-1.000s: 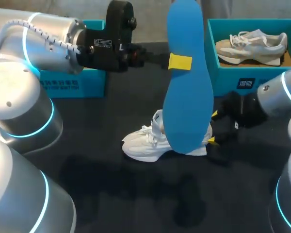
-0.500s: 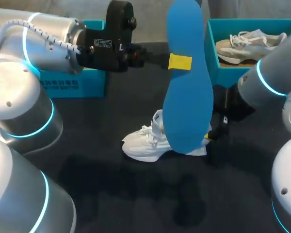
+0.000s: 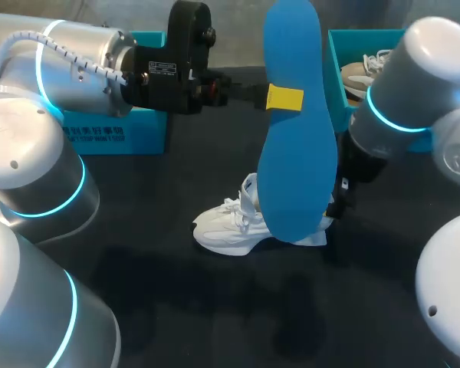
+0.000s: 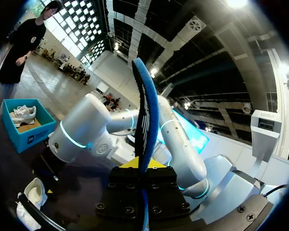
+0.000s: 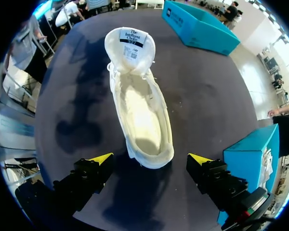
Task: Take the shoe out of the shoebox, open the shoe tongue, remove and reinsert the insole, then place the shoe into the shoebox
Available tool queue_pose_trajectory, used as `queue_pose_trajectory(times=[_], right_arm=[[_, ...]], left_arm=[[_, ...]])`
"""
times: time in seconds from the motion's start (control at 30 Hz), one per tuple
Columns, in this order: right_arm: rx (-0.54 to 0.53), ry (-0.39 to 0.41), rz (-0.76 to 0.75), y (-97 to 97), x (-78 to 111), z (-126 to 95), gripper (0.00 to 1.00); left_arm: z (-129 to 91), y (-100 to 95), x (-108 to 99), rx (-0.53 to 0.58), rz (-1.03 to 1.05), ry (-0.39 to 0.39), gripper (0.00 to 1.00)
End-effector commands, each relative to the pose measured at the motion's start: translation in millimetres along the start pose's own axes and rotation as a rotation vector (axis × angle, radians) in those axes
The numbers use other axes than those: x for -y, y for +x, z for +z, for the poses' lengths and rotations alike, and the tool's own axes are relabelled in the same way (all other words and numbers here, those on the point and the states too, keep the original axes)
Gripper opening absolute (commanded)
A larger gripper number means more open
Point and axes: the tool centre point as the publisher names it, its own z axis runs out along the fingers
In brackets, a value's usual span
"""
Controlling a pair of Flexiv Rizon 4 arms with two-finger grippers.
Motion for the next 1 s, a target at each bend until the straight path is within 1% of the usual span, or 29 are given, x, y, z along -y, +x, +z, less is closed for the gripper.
queue_pose_trajectory(times=[0.03,0.23,0.3,1.0], right_arm=[[0.007,0.162,0.001,3.2,-2.5,-6.2,1.00],[0.008,0.164,-0.005,5.5,-3.8,-10.0,1.00],[0.018,0.149,0.004,5.9,-3.4,-10.5,1.00],[0.018,0.149,0.004,5.9,-3.4,-10.5,1.00]], left_arm=[[0.4,-0.5,-1.0,-0.001,0.001,0.002,0.00],[0.4,-0.5,-1.0,-0.001,0.001,0.002,0.00],[0.4,-0.5,-1.0,-0.001,0.001,0.002,0.00],[0.4,-0.5,-1.0,-0.001,0.001,0.002,0.00]])
